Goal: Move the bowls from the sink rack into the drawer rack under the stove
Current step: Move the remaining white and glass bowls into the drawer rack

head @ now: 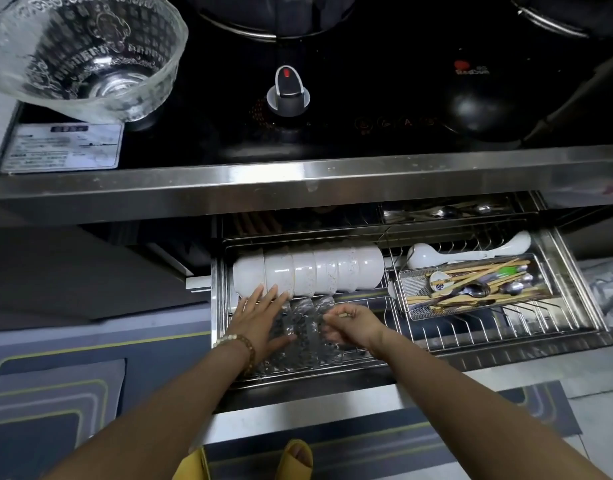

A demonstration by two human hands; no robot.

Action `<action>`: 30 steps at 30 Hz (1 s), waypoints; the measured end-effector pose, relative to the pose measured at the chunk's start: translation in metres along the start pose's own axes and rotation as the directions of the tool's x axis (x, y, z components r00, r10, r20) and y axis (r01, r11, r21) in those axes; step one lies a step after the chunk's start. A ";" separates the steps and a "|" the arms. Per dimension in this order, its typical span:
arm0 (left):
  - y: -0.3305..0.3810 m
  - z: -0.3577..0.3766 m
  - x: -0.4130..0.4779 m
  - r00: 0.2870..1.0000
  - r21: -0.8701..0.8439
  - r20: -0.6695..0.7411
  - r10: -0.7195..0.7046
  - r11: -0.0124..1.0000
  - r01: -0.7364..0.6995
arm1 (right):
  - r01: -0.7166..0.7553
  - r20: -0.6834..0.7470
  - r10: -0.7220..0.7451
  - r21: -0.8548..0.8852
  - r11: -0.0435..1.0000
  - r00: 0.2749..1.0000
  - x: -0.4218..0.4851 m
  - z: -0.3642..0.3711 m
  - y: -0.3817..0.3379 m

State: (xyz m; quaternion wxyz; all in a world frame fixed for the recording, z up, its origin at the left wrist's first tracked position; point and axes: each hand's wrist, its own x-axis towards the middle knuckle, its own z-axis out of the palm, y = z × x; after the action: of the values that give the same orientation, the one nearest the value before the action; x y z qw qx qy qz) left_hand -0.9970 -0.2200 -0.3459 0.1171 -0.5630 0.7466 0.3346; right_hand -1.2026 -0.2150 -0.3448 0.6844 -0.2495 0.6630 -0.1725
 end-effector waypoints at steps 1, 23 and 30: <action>0.001 -0.002 -0.001 1.000 -0.015 -0.001 -0.006 1.000 0.006 | 0.021 -0.025 -0.023 -0.070 0.997 0.999 0.000 -0.001 0.000; 0.012 -0.236 -0.171 0.865 -0.491 -0.501 0.021 0.816 -0.304 | 0.699 0.167 -0.691 -0.340 0.629 0.703 -0.224 0.055 -0.194; -0.019 -0.293 -0.180 0.712 -0.596 -0.663 -0.233 0.739 -0.314 | 0.792 0.202 -0.778 -0.318 0.522 0.594 -0.213 0.112 -0.263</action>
State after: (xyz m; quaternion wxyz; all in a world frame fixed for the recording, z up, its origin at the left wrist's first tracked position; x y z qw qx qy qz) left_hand -0.8590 -0.2706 -0.0339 -0.3941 -0.6308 0.5732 0.3438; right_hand -1.0799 -0.2963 -0.0201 0.4831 -0.6498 0.4871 -0.3273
